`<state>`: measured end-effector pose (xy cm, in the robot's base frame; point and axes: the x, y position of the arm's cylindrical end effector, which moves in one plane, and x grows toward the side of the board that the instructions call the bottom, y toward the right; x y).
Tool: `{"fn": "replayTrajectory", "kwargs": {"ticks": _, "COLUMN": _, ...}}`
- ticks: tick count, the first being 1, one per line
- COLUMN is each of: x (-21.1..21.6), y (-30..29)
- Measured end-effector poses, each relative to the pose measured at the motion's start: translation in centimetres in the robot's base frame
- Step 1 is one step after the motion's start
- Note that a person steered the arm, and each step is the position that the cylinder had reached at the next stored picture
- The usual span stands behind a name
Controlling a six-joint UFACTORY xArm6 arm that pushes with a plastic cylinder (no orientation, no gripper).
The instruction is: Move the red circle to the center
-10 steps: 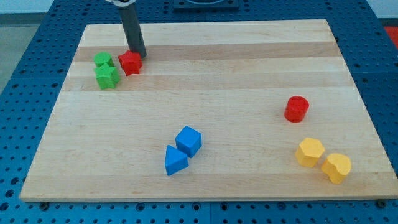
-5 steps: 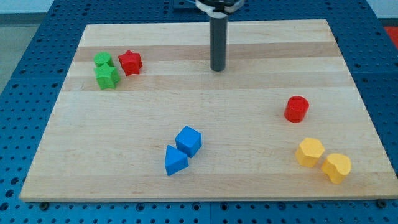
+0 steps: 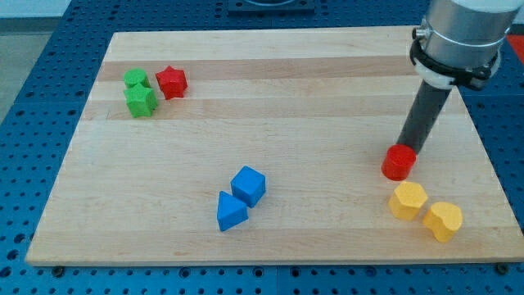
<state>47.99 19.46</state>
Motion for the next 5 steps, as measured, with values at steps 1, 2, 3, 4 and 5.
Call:
{"fn": "replayTrajectory", "kwargs": {"ticks": 1, "x": 3.3, "y": 2.2}}
{"fn": "replayTrajectory", "kwargs": {"ticks": 2, "x": 4.2, "y": 2.1}}
{"fn": "replayTrajectory", "kwargs": {"ticks": 3, "x": 4.2, "y": 0.4}}
{"fn": "replayTrajectory", "kwargs": {"ticks": 4, "x": 3.4, "y": -2.3}}
{"fn": "replayTrajectory", "kwargs": {"ticks": 5, "x": 2.6, "y": -4.6}}
